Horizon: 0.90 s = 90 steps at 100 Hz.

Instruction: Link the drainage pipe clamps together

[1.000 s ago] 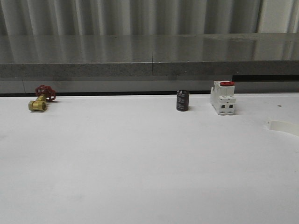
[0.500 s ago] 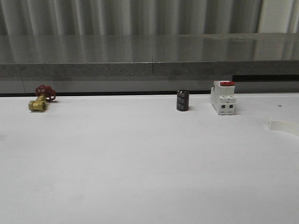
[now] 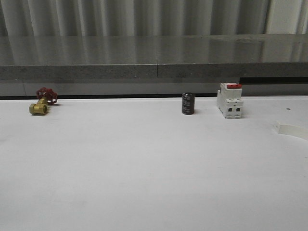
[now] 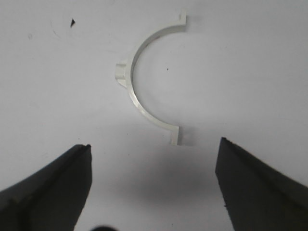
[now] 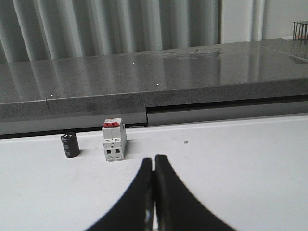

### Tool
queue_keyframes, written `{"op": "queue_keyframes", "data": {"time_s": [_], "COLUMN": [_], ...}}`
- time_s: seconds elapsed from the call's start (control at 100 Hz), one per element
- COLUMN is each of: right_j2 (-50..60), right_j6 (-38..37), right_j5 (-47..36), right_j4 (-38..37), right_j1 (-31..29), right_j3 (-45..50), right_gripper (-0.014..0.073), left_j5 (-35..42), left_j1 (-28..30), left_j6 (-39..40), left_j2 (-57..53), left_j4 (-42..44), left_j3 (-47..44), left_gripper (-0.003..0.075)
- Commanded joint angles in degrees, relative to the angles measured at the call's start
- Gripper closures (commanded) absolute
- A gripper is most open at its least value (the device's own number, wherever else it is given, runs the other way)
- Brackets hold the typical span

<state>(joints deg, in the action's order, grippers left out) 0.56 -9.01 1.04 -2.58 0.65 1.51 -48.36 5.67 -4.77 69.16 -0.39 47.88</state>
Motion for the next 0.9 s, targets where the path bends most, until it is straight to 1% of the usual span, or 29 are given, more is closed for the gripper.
{"op": "queue_keyframes", "data": {"time_s": [0.0,0.16,0.37,0.59,0.89], "right_j2": [1.17,1.17,1.17,1.17,1.17], "right_j6": [0.2,0.2,0.2,0.2,0.2], "right_j5": [-4.47,-4.47,-4.47,-4.47,-4.47], "right_j4": [0.01,0.01,0.01,0.01,0.01], "right_j1": [-0.27,-0.27,-0.27,-0.27,-0.27], "right_j3": [-0.9,-0.9,-0.9,-0.9,-0.9], "right_gripper": [0.0659,0.0659,0.0659,0.0659,0.0659], "left_j5": [-2.15,-2.51,-2.32,-1.13,-2.41], "left_j1": [0.6,0.71,0.71,0.71,0.71], "left_j6": [0.44,0.44,0.44,0.44,0.44], "left_j2": [4.77,15.0,24.6,31.72,38.9], "left_j4": [-0.63,1.16,2.65,3.66,3.16], "left_j3": [5.4,10.65,16.03,19.83,23.15], "left_gripper": [0.0191,0.0191,0.0197,0.0202,0.0248]}}
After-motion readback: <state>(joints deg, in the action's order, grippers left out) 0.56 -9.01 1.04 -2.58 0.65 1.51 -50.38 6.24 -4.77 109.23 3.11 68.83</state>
